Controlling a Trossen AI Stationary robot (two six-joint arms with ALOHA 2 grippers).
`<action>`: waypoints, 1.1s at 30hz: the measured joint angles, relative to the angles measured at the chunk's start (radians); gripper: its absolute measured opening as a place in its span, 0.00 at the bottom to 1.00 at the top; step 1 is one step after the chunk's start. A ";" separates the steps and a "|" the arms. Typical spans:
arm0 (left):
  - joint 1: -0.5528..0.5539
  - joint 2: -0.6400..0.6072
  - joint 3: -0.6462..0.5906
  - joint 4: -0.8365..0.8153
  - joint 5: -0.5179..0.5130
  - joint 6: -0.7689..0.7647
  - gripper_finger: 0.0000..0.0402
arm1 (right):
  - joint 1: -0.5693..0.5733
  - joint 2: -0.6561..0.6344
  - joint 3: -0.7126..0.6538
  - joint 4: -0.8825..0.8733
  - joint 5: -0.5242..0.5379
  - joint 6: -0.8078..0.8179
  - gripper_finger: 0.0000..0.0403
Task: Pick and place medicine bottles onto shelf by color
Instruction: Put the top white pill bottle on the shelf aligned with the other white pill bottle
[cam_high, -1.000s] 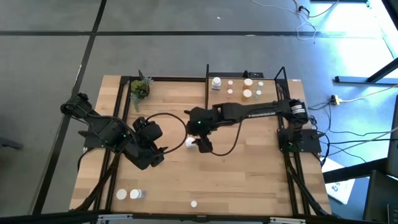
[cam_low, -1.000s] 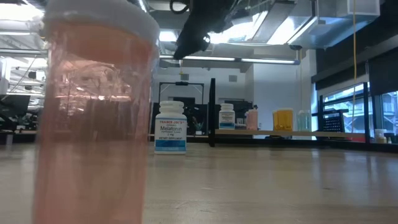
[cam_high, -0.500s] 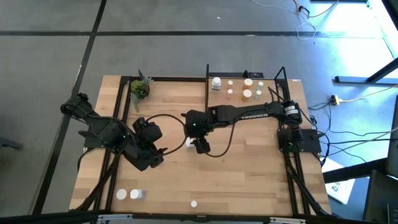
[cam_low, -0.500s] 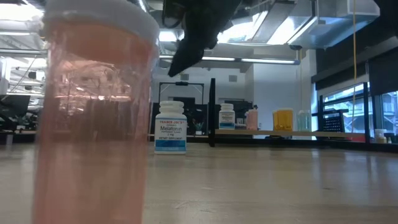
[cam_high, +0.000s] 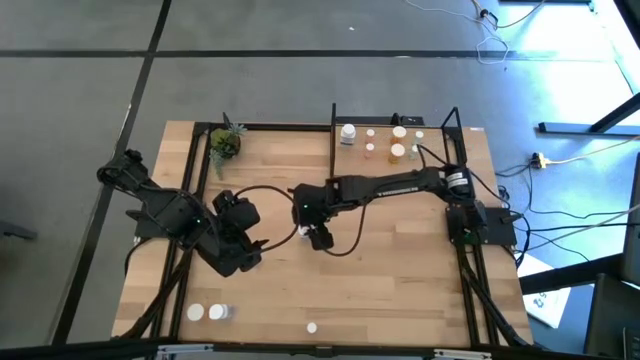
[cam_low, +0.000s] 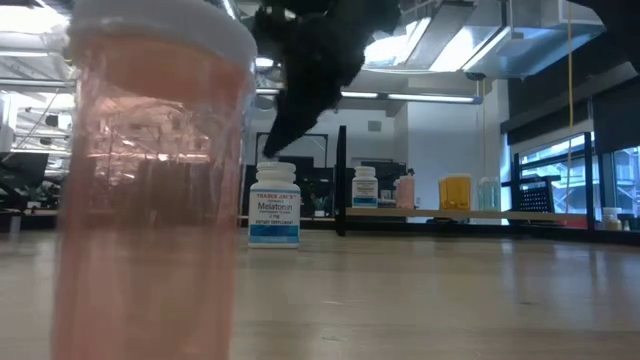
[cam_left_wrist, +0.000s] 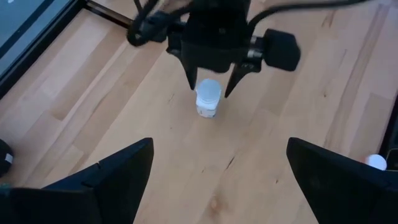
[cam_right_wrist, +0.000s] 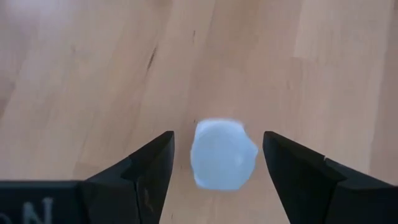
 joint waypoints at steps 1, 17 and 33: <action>0.000 0.000 0.000 0.001 0.000 0.000 0.90 | 0.000 0.006 0.000 -0.007 0.000 0.000 0.62; -0.004 0.000 0.000 -0.001 0.000 0.000 0.90 | 0.000 0.062 0.000 0.000 0.000 -0.030 0.61; -0.004 0.000 0.000 -0.002 0.000 0.000 0.90 | 0.000 0.075 0.000 -0.014 0.001 -0.052 0.46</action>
